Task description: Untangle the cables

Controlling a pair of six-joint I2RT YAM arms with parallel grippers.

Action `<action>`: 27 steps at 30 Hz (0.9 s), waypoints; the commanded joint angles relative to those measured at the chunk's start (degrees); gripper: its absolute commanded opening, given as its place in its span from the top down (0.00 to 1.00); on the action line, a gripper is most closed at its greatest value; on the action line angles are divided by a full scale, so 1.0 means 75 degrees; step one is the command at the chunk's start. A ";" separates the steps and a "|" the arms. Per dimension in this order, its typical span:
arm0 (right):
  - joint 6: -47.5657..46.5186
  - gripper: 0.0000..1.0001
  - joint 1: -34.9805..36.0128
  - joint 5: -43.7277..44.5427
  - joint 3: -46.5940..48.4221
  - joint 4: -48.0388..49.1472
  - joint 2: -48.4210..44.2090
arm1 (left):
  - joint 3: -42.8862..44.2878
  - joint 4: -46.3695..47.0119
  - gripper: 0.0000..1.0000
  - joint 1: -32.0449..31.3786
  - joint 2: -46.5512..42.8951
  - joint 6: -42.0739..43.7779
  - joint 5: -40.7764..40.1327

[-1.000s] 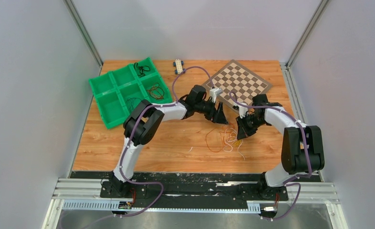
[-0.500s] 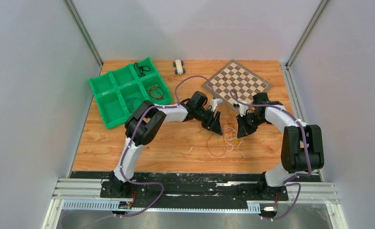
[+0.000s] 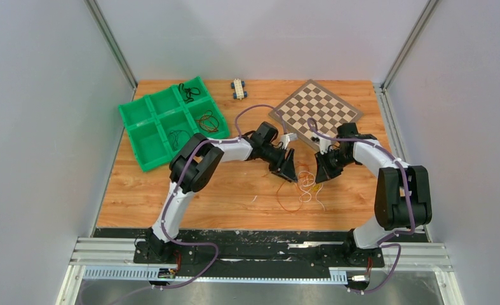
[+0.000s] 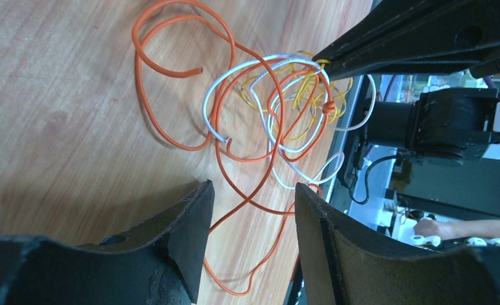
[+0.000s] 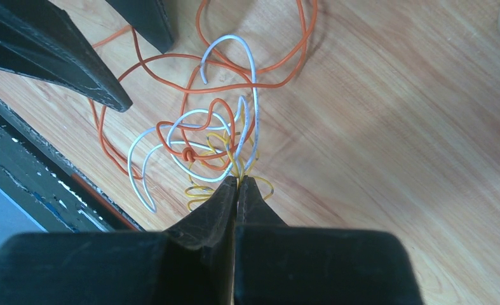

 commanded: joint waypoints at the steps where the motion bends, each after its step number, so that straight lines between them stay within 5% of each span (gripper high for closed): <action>1: 0.0249 1.00 -0.0036 -0.0290 0.0180 0.0181 0.0045 | 0.0203 -0.0268 0.42 -0.0084 0.0346 -0.0395 -0.0017; 8: 0.0323 1.00 -0.0024 -0.0259 0.0139 0.0286 0.0062 | 0.0140 0.0013 0.56 -0.0151 0.0420 -0.0711 0.0164; 16: -0.0182 1.00 -0.0105 0.0297 -0.0088 0.0332 0.0077 | -0.0392 0.0158 1.00 0.0153 -0.0542 -0.0570 0.0096; 27: -0.1006 1.00 -0.1410 0.0984 0.0123 0.0416 0.0552 | -0.1255 -0.1902 1.00 0.1528 -0.3523 0.1870 -0.0156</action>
